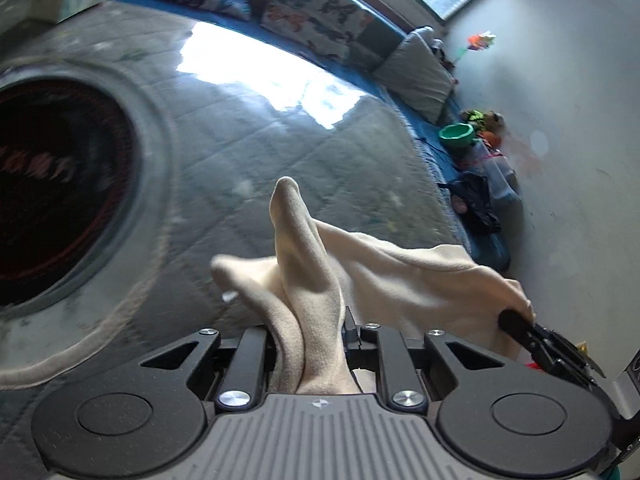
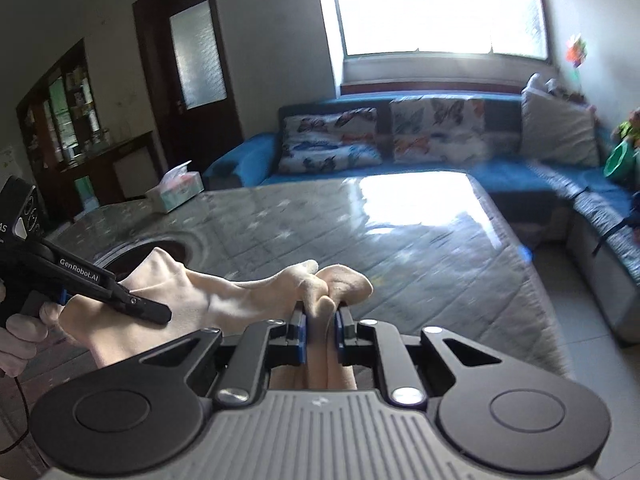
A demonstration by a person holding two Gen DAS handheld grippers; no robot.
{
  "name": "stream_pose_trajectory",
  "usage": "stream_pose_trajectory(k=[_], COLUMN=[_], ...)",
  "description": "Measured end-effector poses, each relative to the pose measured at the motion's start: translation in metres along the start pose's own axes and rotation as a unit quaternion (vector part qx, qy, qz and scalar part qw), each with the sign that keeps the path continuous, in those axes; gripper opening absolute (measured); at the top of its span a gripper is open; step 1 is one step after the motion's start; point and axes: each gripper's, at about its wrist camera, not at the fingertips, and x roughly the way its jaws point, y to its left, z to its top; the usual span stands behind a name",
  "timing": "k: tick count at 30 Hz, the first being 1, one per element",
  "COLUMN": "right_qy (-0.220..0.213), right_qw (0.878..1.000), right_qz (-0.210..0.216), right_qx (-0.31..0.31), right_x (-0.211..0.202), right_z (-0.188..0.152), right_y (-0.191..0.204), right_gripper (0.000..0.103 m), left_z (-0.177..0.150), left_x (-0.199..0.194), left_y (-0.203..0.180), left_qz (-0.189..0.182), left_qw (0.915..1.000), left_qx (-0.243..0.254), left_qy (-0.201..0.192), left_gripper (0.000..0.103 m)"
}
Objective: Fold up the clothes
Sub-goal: 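Lift the sweatshirt with both tools and fold it over onto itself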
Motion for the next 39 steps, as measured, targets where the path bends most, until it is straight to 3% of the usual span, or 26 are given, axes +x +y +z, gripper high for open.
stream_pose_trajectory(k=[8, 17, 31, 36, 39], right_qy=[-0.027, -0.025, 0.035, 0.059, 0.071], right_qw=[0.998, 0.994, 0.989, 0.986, 0.984], right_qz=[-0.061, -0.107, -0.136, -0.145, -0.155], right_qx=[-0.002, 0.012, 0.046, 0.056, 0.061], right_x=[-0.020, -0.005, 0.041, 0.052, 0.056], right_z=[0.026, 0.040, 0.007, -0.006, -0.012], right_y=[-0.032, -0.073, -0.121, -0.130, -0.135], right_gripper=[0.012, 0.012, 0.012, 0.013, 0.018], left_z=[0.017, 0.031, 0.027, 0.022, 0.022], left_x=[0.029, 0.069, 0.126, 0.133, 0.129], left_y=[-0.051, -0.085, -0.080, -0.074, -0.072], left_qz=[-0.018, -0.023, -0.019, -0.016, -0.020], left_qw=[0.9990, 0.9975, 0.9945, 0.9913, 0.9903], left_qx=[0.040, 0.066, 0.058, 0.069, 0.083], left_qy=[0.007, 0.015, 0.085, 0.111, 0.109], left_gripper=[0.017, 0.018, 0.019, 0.024, 0.030])
